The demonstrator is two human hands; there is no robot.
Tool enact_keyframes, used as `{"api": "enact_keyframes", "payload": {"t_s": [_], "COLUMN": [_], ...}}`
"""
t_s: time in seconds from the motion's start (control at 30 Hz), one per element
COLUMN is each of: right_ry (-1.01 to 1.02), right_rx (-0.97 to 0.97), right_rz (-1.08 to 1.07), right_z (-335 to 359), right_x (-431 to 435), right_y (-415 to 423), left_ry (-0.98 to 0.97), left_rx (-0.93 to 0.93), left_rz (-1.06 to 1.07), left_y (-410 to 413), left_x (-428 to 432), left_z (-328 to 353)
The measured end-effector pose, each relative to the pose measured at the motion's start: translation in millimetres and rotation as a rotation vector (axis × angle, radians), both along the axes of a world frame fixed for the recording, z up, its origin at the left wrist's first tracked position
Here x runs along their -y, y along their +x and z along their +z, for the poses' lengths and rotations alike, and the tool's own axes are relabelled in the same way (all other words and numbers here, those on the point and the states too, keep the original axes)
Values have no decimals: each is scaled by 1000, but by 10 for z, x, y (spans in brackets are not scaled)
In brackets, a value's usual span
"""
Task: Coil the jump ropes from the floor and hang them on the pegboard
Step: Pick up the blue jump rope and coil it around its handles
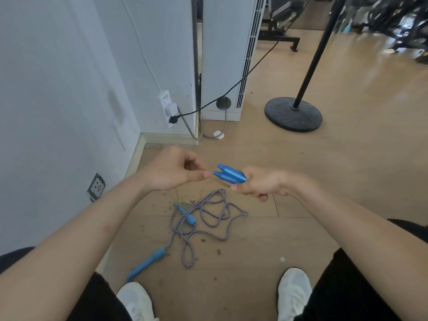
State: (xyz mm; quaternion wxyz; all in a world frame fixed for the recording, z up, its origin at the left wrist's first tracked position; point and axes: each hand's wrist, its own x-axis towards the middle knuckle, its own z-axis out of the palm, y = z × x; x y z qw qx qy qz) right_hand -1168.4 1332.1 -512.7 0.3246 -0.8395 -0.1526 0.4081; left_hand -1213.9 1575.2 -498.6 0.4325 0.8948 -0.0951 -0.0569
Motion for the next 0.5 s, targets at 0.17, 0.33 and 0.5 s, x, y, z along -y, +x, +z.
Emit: {"api": "enact_keyframes", "payload": {"t_s": [0.17,0.33,0.5], "right_ry": [-120,-99,49], "right_rx": [71,299,445], "right_rz": [155,304,247], "right_z": [-30,-37,2], "right_x": [-139,-219,-161], "right_y": [-184,-287,-297], "left_ry": [-56,-74,-252], "left_rx": [41,57,3], "left_rz": [-87,-50,37], "left_y": [-42,-16,38], "left_x": [121,184,134], "left_z": [13,-87,-121]}}
